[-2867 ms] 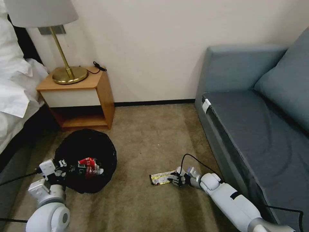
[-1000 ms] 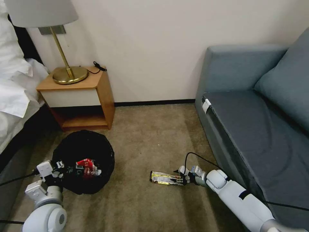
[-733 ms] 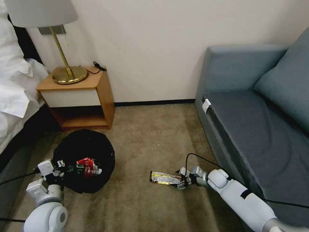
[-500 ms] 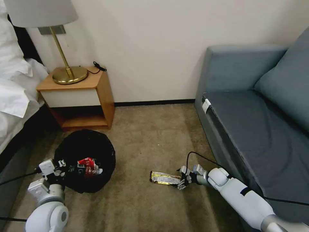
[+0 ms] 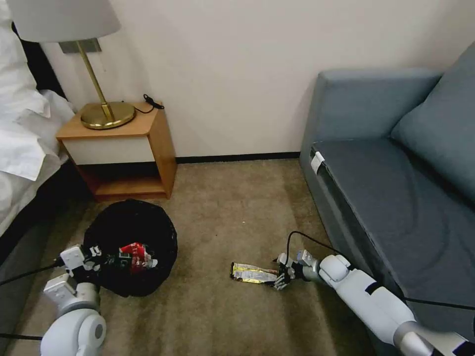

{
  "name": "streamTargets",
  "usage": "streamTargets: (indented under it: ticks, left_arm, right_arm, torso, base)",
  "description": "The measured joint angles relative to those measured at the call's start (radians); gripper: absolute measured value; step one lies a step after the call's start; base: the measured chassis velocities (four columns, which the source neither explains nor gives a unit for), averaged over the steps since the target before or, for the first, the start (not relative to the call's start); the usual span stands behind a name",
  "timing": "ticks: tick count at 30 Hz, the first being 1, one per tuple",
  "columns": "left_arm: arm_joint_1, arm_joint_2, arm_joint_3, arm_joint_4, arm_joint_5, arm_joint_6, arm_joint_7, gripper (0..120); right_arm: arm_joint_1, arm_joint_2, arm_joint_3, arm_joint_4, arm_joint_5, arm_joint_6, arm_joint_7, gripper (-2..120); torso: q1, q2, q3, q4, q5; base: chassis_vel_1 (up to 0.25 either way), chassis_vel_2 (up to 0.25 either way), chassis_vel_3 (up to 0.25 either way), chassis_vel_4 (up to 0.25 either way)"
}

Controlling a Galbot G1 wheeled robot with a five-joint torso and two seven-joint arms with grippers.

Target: Pick up the trash bin, then pick up the garbage on the floor and place it into the trash bin.

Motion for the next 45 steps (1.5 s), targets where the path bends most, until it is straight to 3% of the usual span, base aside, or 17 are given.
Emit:
streamTargets:
  ticks: [20, 23, 27, 29, 33, 45]
  left_arm:
    - [-0.033, 0.004, 0.005, 0.023, -0.013, 0.001, -0.005, 5]
    - [-0.033, 0.005, 0.005, 0.023, -0.015, 0.001, -0.006, 5]
    - [-0.029, 0.006, 0.004, 0.023, -0.018, 0.001, -0.006, 5]
    - [-0.029, 0.006, 0.003, 0.023, -0.018, 0.001, -0.006, 5]
    - [-0.026, 0.007, 0.003, 0.021, -0.018, 0.001, -0.006, 5]
    - [-0.016, 0.006, 0.002, 0.011, -0.017, 0.001, -0.006, 5]
  right_arm:
    - [0.024, 0.033, 0.007, -0.083, -0.033, 0.025, -0.013, 97]
    - [0.023, 0.034, 0.009, -0.084, -0.036, 0.025, -0.014, 90]
    - [0.016, 0.034, 0.014, -0.08, -0.04, 0.026, -0.017, 69]
    - [0.016, 0.034, 0.015, -0.08, -0.04, 0.026, -0.017, 67]
    - [0.009, 0.032, 0.019, -0.068, -0.034, 0.025, -0.015, 45]
    - [0.002, 0.024, 0.028, -0.031, -0.013, 0.014, -0.014, 4]
  torso:
    - [0.0, 0.0, 0.0, 0.0, 0.0]
    - [0.0, 0.0, 0.0, 0.0, 0.0]
    - [0.0, 0.0, 0.0, -0.0001, -0.0004]
    - [0.0, 0.0, 0.0, -0.0002, -0.0004]
    - [0.0, 0.0, 0.0, -0.0002, 0.0003]
    - [0.0, 0.0, 0.0, 0.0, 0.0001]
  base:
    - [0.0, 0.0, 0.0, 0.0]
    - [0.0, 0.0, 0.0, 0.0]
    - [0.0, 0.0, 0.0, 0.0]
    - [0.0, 0.0, 0.0, 0.0]
    - [0.0, 0.0, 0.0, 0.0]
    - [0.0, 0.0, 0.0, 0.0]
